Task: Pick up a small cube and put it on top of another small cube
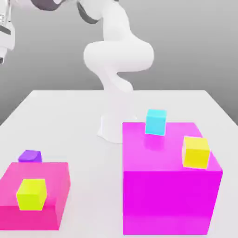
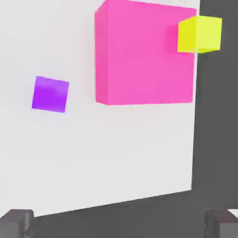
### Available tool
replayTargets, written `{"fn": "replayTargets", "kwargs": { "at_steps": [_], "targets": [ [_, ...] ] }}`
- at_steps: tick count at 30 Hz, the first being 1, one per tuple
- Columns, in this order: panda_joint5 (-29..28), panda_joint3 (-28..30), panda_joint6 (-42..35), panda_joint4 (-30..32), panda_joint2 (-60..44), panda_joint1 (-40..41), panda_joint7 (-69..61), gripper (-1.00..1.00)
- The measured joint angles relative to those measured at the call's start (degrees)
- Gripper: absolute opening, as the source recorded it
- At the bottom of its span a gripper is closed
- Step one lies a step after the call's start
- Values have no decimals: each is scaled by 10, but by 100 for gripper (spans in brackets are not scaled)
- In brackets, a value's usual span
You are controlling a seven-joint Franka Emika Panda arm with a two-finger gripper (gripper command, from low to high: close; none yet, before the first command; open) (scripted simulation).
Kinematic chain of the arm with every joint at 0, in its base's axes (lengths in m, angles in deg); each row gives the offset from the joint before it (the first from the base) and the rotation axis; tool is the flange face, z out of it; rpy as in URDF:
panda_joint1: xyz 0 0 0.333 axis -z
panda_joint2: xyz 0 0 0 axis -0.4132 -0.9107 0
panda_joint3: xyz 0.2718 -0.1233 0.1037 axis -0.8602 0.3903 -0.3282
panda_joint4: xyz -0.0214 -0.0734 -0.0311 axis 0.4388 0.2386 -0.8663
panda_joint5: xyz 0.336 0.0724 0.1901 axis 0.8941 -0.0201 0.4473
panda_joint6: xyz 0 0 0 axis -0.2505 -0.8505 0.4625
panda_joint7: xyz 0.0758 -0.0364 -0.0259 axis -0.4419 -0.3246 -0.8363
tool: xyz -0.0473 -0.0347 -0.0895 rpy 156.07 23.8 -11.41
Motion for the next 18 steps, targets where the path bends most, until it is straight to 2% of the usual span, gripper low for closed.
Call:
{"fn": "replayTargets", "kwargs": {
  "at_steps": [9, 18],
  "targets": [
    [-107, 136, 13, 28, -16, -53, -216, 0],
    [-218, 277, 30, 48, -34, -141, -408, 0]
  ]
}}
